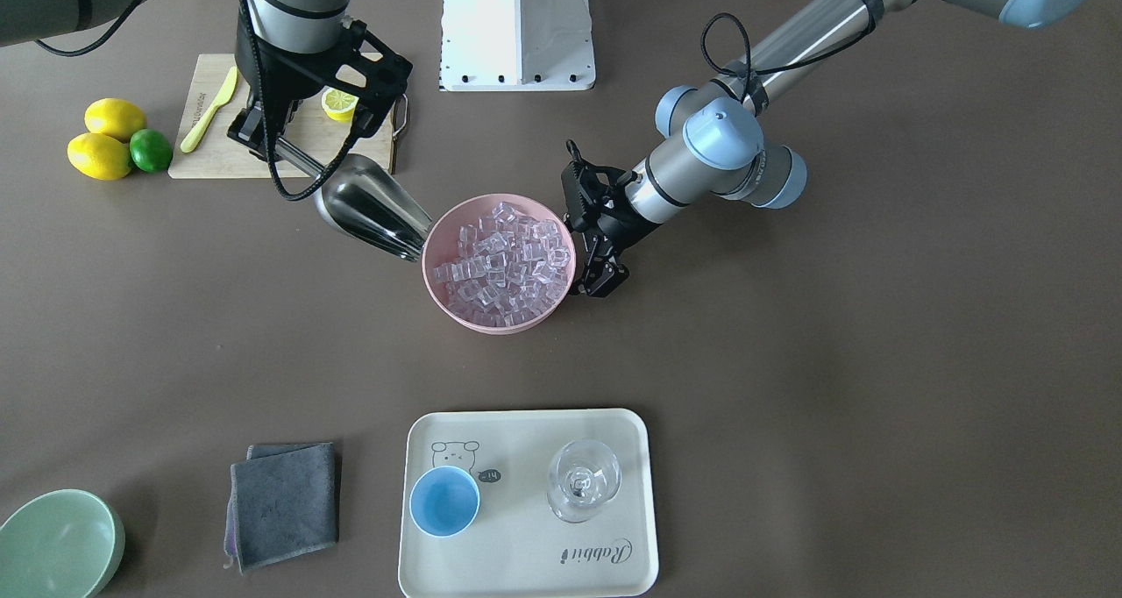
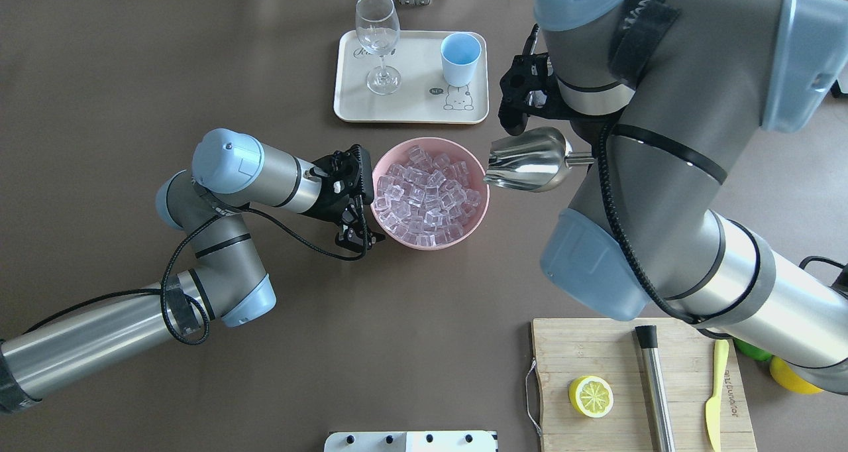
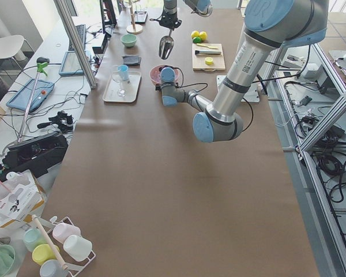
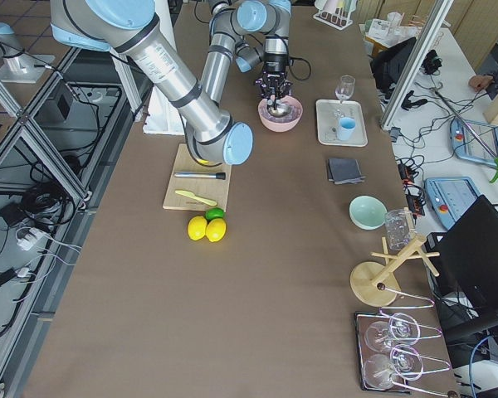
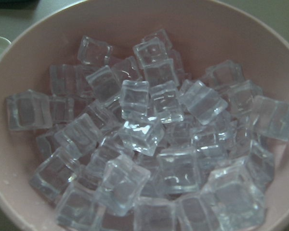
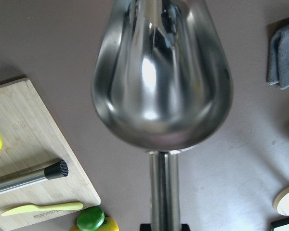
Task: Put ice in cup with scoop
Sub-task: 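Carry the metal scoop with the right gripper toward the pink bowl, then dip the scoop into the ice cubes while the left gripper steadies the bowl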
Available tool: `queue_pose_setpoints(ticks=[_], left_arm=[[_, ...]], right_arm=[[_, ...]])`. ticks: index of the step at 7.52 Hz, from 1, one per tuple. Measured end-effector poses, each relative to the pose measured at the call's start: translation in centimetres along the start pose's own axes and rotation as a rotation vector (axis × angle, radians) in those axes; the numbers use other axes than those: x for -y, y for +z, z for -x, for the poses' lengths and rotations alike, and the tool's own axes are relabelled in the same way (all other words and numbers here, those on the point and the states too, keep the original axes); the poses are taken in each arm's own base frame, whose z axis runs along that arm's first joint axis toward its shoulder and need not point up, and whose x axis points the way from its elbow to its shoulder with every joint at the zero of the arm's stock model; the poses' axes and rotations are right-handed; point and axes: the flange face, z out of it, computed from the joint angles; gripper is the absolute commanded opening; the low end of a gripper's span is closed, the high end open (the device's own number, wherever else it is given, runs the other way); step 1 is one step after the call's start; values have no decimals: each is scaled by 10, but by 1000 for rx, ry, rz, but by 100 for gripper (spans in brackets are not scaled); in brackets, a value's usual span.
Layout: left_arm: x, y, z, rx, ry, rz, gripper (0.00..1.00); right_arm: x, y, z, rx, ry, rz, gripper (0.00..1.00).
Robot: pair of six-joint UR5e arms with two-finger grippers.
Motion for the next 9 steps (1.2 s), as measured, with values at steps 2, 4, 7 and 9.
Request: queue_pose_setpoints(ticks=[2, 4, 7, 9], left_arm=[[0, 0, 0, 0, 0, 1, 98], [-1, 0, 0, 0, 0, 1, 98], [-1, 0, 0, 0, 1, -2, 98], [-1, 0, 0, 0, 2, -3, 98]], right_arm=[[26, -18, 10, -35, -37, 84, 0], [40, -23, 19, -63, -65, 126, 0], [80, -24, 27, -97, -105, 165, 0], [95, -17, 25, -115, -115, 182, 0]])
